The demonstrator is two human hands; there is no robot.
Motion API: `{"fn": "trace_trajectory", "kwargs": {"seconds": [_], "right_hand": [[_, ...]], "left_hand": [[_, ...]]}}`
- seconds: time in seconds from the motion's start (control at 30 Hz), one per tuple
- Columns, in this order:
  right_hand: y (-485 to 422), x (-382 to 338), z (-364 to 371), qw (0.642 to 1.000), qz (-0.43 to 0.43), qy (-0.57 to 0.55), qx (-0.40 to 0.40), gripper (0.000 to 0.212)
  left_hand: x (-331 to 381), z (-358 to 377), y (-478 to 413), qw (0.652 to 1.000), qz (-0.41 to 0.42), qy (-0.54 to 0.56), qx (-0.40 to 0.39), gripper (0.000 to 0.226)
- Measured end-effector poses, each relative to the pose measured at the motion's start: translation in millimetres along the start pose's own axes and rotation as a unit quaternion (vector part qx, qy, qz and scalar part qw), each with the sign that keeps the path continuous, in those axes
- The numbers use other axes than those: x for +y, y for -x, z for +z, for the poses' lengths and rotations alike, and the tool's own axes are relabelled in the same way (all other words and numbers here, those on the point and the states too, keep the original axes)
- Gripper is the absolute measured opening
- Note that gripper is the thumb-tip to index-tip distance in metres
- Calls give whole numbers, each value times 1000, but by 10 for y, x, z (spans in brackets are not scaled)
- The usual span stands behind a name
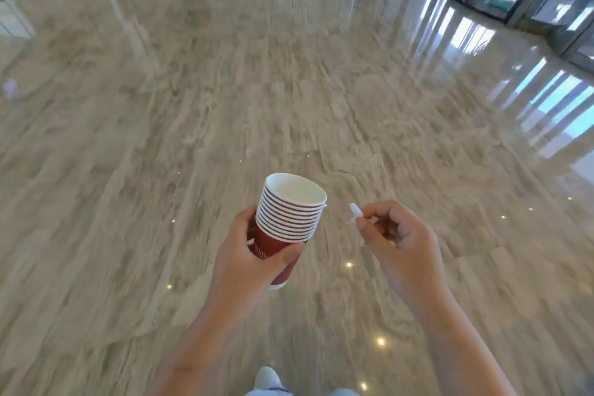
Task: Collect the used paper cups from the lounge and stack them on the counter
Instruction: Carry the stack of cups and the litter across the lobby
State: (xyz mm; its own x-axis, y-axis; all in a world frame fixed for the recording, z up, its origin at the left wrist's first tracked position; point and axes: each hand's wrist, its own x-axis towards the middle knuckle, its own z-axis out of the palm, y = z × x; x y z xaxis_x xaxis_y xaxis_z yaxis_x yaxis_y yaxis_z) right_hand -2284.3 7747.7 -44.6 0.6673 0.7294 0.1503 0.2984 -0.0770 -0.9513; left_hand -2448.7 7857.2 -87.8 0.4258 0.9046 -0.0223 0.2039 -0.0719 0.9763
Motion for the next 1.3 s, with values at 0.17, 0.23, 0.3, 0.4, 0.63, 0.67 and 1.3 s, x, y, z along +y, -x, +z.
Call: {"fn": "trace_trajectory", "kwargs": {"seconds": [0.17,0.23,0.3,0.4,0.63,0.67,1.3], "right_hand": [[-806,215,159,999,28,-18,8,29],[-1185,366,181,998,53,-27,13,30],[-1613,488,182,997,67,-43,18,29],[-2374,604,155,995,56,-83,28,29],[-4189,673,-73,997,4,-77,21,25],[-4408,688,-110,997,2,-78,25,23],[-8591,1320,608,999,30,-25,31,15]], "left_hand": [[-14,156,-888,1000,-13,16,-7,62],[-22,288,-1289,1000,-16,17,-14,60],[8,439,-1709,1000,-10,13,-20,63],[105,692,-2402,1000,4,3,-30,65],[575,1385,-4052,999,38,-4,-26,67],[639,1481,-4257,999,43,-4,-29,66],[601,2330,-8375,999,7,39,-21,63]]}}
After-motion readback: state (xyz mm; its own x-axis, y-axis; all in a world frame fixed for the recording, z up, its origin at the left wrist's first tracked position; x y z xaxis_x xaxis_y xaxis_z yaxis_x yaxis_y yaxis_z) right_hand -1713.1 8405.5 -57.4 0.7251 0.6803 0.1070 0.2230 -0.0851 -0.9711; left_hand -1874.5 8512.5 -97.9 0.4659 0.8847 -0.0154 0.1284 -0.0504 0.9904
